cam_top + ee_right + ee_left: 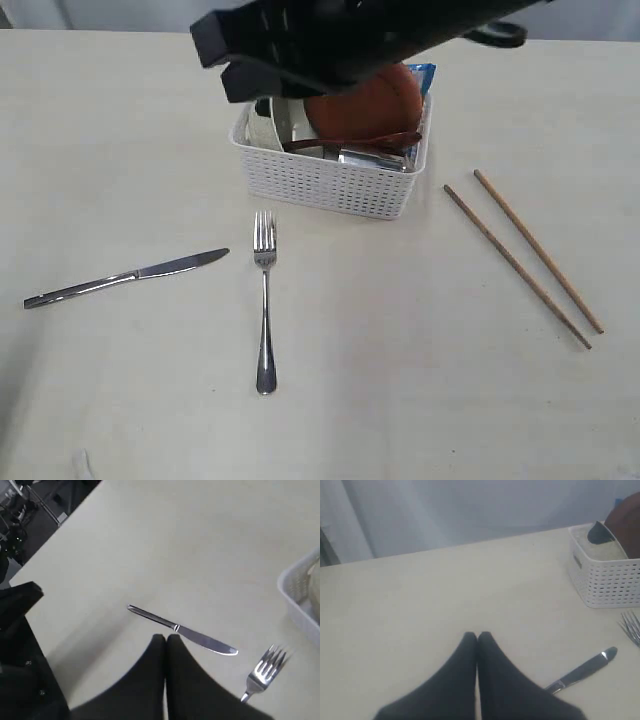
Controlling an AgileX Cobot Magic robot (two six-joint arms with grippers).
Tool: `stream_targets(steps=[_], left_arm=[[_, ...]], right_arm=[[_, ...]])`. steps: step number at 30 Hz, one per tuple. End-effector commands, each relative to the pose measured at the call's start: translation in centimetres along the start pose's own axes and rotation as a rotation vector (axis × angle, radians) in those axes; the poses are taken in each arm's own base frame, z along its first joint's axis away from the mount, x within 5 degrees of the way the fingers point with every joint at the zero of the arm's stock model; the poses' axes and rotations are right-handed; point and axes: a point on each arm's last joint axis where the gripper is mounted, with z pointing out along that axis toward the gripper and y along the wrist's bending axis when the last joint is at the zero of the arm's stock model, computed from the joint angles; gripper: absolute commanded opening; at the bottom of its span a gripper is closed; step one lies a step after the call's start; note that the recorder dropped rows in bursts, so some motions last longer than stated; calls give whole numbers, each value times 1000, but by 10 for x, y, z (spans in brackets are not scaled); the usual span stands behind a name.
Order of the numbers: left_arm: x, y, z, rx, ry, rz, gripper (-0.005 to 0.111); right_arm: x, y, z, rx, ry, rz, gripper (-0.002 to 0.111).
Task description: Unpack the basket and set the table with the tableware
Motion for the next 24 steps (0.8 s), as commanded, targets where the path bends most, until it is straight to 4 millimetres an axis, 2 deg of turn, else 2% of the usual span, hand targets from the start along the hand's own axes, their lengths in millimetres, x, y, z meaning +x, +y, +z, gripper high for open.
stream_targets(steps=[1,6,10,17,24], left_arm=[[0,0,0,-2,-5,-2,0],[0,0,0,-2,-5,-2,0],[0,0,0,-2,-5,-2,0],[0,0,0,-2,-5,-2,0],[0,0,0,-2,-5,-2,0]], right_arm=[[-1,17,-42,0,-40,-73,-1],[8,34,-84,-1,-47,-127,-1],[23,45,-116,-5,-102,-158,-1],[68,53,-162,32,-195,-233,-1],[121,50,-191,87,-266,-274,-1]])
